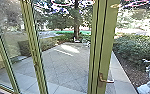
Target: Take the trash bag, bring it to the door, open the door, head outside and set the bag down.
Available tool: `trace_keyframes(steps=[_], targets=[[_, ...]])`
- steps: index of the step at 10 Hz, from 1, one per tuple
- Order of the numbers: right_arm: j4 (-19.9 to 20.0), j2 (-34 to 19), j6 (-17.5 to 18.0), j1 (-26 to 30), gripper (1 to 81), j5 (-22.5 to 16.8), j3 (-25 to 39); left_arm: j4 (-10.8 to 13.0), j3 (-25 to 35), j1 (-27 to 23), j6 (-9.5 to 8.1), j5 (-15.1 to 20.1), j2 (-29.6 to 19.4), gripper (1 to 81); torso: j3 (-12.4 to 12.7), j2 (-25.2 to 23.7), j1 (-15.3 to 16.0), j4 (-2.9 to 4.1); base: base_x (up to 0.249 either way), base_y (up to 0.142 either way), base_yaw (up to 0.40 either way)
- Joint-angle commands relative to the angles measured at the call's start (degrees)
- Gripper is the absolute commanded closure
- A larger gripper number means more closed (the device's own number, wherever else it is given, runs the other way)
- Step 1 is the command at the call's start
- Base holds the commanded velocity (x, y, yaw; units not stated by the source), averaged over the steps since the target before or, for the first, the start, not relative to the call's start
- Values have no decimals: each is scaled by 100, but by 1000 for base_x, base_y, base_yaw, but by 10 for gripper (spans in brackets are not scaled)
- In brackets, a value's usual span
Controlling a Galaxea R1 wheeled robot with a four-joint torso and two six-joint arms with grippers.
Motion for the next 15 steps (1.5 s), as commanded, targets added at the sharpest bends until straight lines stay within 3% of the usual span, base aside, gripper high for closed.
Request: trace_keyframes(steps=[1, 4, 6, 10, 12, 15], targets=[[635, -718, 35, 1506, 10, -1150, 313, -21, -11, -340, 3, 424, 19, 811, 0, 0, 0, 0, 0, 0, 0], [1153, -710, 78, 2727, 10, -2228, 68, -30, -20, -340, -6, 424, 36, 811, 0, 0, 0, 0, 0, 0, 0], [1233, -718, 332, 3318, 10, -2634, -65, -30, -11, -340, -15, 424, 54, 811, 0, 2, 0, 0, 0, 0, 0], [1198, -622, 1607, 4170, 10, -2898, -179, -47, -29, -331, -15, 424, 81, 811, 0, 2, 0, 0, 0, 0, 0], [1162, -456, 2211, 4566, 10, -3292, -493, -47, -29, -339, -23, 415, 98, 811, -2, 2, 0, 0, 0, 0, 0], [1136, -33, 2830, 5120, 10, -3813, -926, -47, -81, -340, -24, 415, 116, 811, -2, 2, 0, 0, 0, 0, 0]])
